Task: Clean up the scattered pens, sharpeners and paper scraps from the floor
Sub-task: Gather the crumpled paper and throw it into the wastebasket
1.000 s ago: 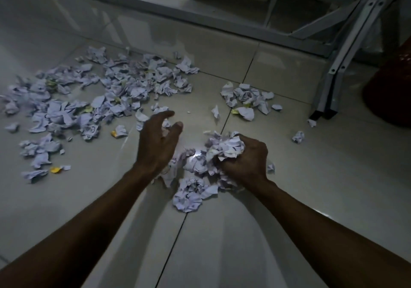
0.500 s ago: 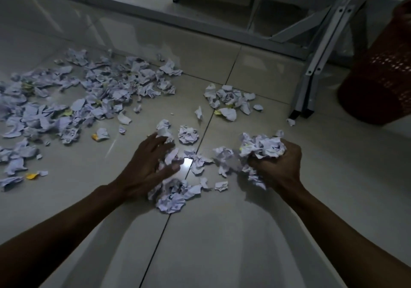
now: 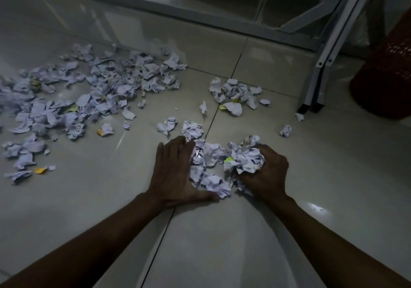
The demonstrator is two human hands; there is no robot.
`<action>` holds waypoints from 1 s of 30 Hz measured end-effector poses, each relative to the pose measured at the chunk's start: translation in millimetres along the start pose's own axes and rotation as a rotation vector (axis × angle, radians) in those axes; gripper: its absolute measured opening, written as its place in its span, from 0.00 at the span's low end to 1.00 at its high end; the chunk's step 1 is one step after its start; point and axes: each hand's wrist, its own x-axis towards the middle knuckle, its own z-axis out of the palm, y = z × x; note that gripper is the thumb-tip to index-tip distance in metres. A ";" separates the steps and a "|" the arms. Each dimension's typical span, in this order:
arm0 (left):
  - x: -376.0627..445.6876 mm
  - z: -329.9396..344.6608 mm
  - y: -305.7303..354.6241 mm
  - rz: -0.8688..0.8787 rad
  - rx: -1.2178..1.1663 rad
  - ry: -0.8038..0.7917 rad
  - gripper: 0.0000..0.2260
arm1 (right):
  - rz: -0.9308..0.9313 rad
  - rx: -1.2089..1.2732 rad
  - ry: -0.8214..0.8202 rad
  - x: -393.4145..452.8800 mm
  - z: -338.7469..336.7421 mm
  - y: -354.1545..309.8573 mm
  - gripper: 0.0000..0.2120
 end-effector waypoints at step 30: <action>40.1 32.7 35.4 0.286 -0.109 0.236 0.14 | -0.069 -0.033 0.050 0.5 3.6 -2.1 0.12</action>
